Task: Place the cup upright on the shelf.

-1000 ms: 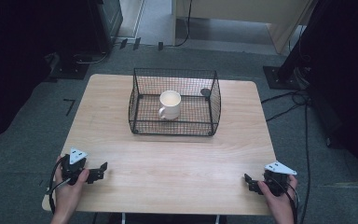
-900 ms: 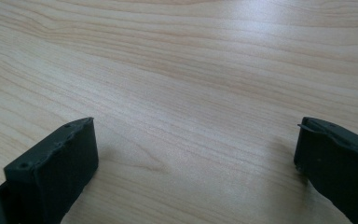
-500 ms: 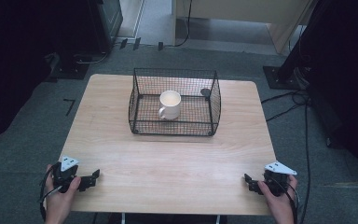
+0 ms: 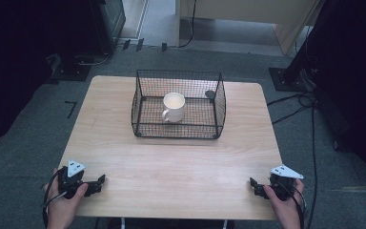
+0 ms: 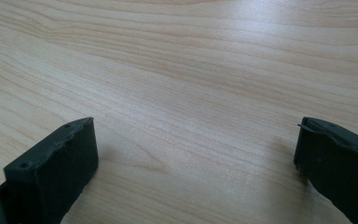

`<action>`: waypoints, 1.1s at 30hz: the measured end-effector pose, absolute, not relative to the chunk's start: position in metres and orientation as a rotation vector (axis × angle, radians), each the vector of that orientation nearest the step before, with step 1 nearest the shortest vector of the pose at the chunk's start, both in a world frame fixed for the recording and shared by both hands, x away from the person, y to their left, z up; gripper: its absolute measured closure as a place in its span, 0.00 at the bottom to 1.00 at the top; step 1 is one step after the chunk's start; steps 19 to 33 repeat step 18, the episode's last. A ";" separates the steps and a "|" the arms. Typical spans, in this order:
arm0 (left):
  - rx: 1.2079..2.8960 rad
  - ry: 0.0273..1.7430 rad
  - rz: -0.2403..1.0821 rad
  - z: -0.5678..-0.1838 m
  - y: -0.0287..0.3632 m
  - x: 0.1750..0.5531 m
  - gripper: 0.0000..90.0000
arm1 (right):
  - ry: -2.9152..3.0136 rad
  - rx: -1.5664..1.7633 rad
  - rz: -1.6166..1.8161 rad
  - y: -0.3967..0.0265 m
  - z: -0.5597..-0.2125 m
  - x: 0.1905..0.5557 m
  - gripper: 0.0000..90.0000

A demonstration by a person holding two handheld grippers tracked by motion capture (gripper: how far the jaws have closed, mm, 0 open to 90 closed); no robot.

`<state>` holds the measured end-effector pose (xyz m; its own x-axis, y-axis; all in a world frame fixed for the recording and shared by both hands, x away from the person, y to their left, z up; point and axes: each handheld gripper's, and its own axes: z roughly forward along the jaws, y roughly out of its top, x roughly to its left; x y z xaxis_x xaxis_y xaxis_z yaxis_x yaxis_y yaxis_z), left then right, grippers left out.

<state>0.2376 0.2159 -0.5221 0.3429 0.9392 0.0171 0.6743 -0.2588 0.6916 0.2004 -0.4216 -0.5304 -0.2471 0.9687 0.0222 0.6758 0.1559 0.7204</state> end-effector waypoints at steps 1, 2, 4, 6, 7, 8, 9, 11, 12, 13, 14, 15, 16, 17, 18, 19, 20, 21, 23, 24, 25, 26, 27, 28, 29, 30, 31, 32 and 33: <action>2.021 1.407 0.585 -0.522 0.215 0.238 0.00 | 1.989 1.562 0.867 -0.422 -0.530 0.200 0.00; 2.021 1.408 0.585 -0.522 0.215 0.238 0.00 | 1.989 1.561 0.867 -0.422 -0.530 0.200 0.00; 2.020 1.407 0.585 -0.522 0.215 0.238 0.00 | 1.989 1.563 0.866 -0.422 -0.530 0.200 0.00; 2.026 1.393 0.577 -0.522 0.216 0.239 0.00 | 1.989 1.561 0.867 -0.422 -0.530 0.200 0.00; 2.024 1.397 0.578 -0.522 0.217 0.240 0.00 | 1.989 1.561 0.866 -0.422 -0.530 0.200 0.00; 2.021 1.403 0.581 -0.522 0.217 0.240 0.00 | 1.989 1.562 0.866 -0.421 -0.530 0.200 0.00; 2.021 1.405 0.583 -0.522 0.216 0.240 0.00 | 1.989 1.561 0.867 -0.422 -0.530 0.200 0.00; 2.022 1.405 0.581 -0.522 0.217 0.240 0.00 | 1.989 1.560 0.867 -0.422 -0.530 0.200 0.00; 2.019 1.405 0.579 -0.522 0.217 0.240 0.00 | 1.989 1.562 0.866 -0.421 -0.530 0.200 0.00; 2.017 1.405 0.578 -0.522 0.217 0.240 0.00 | 1.989 1.561 0.867 -0.422 -0.530 0.200 0.00; 2.016 1.406 0.578 -0.522 0.217 0.240 0.00 | 1.989 1.561 0.866 -0.422 -0.530 0.200 0.00; 2.016 1.406 0.578 -0.522 0.217 0.240 0.00 | 1.989 1.561 0.867 -0.422 -0.530 0.200 0.00; 2.018 1.405 0.578 -0.522 0.217 0.240 0.00 | 1.989 1.561 0.866 -0.422 -0.530 0.200 0.00; 2.019 1.405 0.579 -0.522 0.217 0.240 0.00 | 1.989 1.561 0.867 -0.422 -0.530 0.200 0.00; 2.019 1.405 0.579 -0.522 0.217 0.240 0.00 | 1.989 1.562 0.866 -0.422 -0.530 0.200 0.00; 2.019 1.405 0.579 -0.522 0.217 0.240 0.00 | 1.989 1.562 0.866 -0.422 -0.530 0.200 0.00; 2.019 1.405 0.579 -0.522 0.217 0.240 0.00 | 1.989 1.562 0.866 -0.422 -0.530 0.200 0.00; 2.019 1.405 0.579 -0.522 0.217 0.240 0.00 | 1.989 1.562 0.866 -0.422 -0.530 0.200 0.00; 2.019 1.405 0.579 -0.522 0.217 0.240 0.00 | 1.989 1.562 0.866 -0.422 -0.530 0.200 0.00; 2.019 1.405 0.579 -0.522 0.217 0.240 0.00 | 1.989 1.562 0.866 -0.422 -0.530 0.200 0.00; 2.019 1.405 0.579 -0.522 0.217 0.240 0.00 | 1.989 1.562 0.866 -0.422 -0.530 0.200 0.00; 2.019 1.405 0.579 -0.522 0.217 0.240 0.00 | 1.989 1.562 0.866 -0.422 -0.530 0.200 0.00; 2.019 1.405 0.579 -0.522 0.217 0.240 0.00 | 1.989 1.562 0.866 -0.422 -0.530 0.200 0.00; 2.019 1.405 0.579 -0.522 0.217 0.240 0.00 | 1.989 1.562 0.866 -0.422 -0.530 0.200 0.00; 2.019 1.405 0.579 -0.522 0.217 0.240 0.00 | 1.989 1.562 0.866 -0.422 -0.530 0.200 0.00; 2.019 1.405 0.579 -0.522 0.217 0.240 0.00 | 1.989 1.562 0.866 -0.422 -0.530 0.200 0.00; 2.019 1.405 0.579 -0.522 0.217 0.240 0.00 | 1.989 1.562 0.866 -0.422 -0.530 0.200 0.00; 2.019 1.405 0.579 -0.522 0.217 0.240 0.00 | 1.989 1.562 0.866 -0.422 -0.530 0.200 0.00; 2.019 1.405 0.579 -0.522 0.217 0.240 0.00 | 1.989 1.562 0.866 -0.422 -0.530 0.200 0.00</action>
